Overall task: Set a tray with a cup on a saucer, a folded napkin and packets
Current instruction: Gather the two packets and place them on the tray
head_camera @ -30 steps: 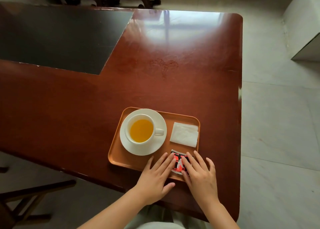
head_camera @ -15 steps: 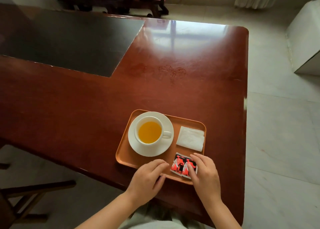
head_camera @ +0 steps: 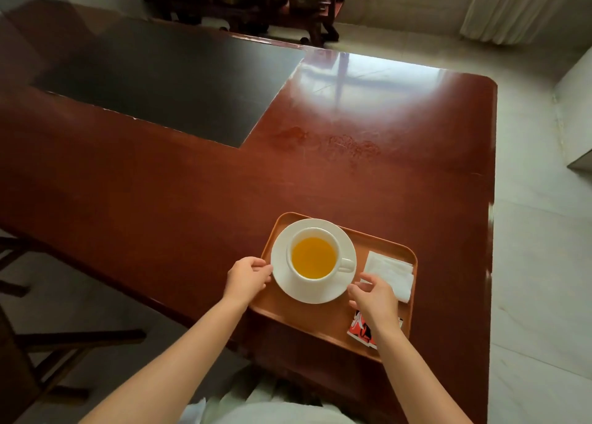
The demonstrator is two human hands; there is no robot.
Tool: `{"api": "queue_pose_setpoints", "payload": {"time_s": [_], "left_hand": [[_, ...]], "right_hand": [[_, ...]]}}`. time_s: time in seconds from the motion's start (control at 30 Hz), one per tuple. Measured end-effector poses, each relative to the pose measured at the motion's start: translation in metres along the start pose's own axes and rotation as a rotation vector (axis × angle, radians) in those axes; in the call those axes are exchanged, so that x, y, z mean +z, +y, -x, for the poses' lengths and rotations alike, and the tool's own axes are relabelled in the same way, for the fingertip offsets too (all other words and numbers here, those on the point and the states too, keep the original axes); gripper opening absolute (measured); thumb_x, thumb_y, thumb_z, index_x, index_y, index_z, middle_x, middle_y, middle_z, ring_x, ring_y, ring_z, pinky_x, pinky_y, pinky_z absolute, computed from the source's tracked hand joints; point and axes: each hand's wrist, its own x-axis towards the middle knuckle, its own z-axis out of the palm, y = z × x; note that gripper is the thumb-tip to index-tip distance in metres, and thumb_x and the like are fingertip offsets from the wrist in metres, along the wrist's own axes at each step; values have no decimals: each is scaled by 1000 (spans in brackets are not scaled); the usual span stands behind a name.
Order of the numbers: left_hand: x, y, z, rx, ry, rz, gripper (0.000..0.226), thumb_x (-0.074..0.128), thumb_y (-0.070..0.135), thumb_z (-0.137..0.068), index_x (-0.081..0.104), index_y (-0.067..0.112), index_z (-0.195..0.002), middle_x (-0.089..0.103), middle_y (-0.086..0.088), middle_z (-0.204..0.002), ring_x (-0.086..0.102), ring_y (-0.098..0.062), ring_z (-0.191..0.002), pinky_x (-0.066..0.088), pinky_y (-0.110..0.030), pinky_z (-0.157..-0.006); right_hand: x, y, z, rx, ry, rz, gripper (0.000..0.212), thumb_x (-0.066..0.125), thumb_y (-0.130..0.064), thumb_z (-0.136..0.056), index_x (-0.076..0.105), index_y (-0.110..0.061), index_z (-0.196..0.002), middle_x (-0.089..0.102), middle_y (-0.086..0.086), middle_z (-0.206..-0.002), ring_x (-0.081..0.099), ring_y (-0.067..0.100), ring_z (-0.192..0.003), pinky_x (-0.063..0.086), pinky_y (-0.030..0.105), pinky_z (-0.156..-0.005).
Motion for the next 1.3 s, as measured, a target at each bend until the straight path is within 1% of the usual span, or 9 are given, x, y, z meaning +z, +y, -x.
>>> {"api": "queue_pose_setpoints", "payload": {"time_s": [0.2,0.43,0.6,0.7,0.77,0.87,1.0,1.13,1.3], "left_hand": [[8,-3,-8,-54,-71,52,24,63,3,-84,63,0,-108,69,-16,-97,70,-20,-80,59,-28,-67],[9,-12,-5,-4,-78,86,12,60,-3,-84,64,6,-90,71,-8,-74,71,-13,-68,57,-20,-59],[3,-23,-1,-3,-83,85,13,62,-2,-83,64,10,-87,72,-10,-76,72,-12,-67,57,-19,-57],[0,-29,2,-17,-88,93,11,64,1,-84,63,10,-90,72,-9,-78,72,-12,-68,57,-21,-59],[-1,-30,4,-53,-105,103,10,64,5,-87,58,13,-90,72,-9,-81,73,-13,-66,58,-22,-59],[-1,-27,7,-120,-190,140,6,62,10,-90,59,9,-95,71,-11,-86,74,-15,-66,57,-22,-55],[0,-23,11,-155,-261,187,7,58,9,-92,60,7,-99,70,-13,-94,74,-15,-69,57,-21,-53],[1,-23,13,-157,-247,207,6,58,5,-92,60,9,-96,71,-11,-89,74,-14,-68,56,-20,-53],[3,-24,14,-128,-221,194,7,59,3,-90,62,10,-89,72,-11,-83,74,-14,-66,56,-19,-52]], "right_hand": [[22,2,-2,35,123,-20,28,65,-8,-83,60,-13,-110,61,2,-87,61,12,-74,58,41,-77],[30,6,0,6,186,-17,24,68,-8,-81,56,-17,-100,65,6,-85,65,21,-80,57,38,-72],[30,10,7,22,147,-39,24,68,-10,-81,57,-15,-101,64,3,-82,66,19,-76,59,40,-73],[28,12,13,-14,201,-33,28,63,-16,-84,56,-14,-111,63,5,-98,63,21,-86,57,43,-77],[24,12,16,-163,251,15,33,61,-25,-86,55,-19,-118,57,0,-109,58,14,-89,52,31,-71],[20,3,15,-341,139,59,40,58,-33,-90,51,-27,-129,50,-13,-110,55,6,-83,43,16,-63],[19,-6,5,-290,-25,107,43,56,-41,-88,52,-25,-128,57,-4,-120,61,17,-95,58,35,-73],[24,-7,1,-275,-10,77,34,63,-34,-86,61,-19,-117,64,8,-112,63,19,-90,55,18,-58],[26,-6,5,-244,36,45,32,65,-33,-85,64,-19,-113,65,9,-108,65,24,-88,59,41,-76]]}}
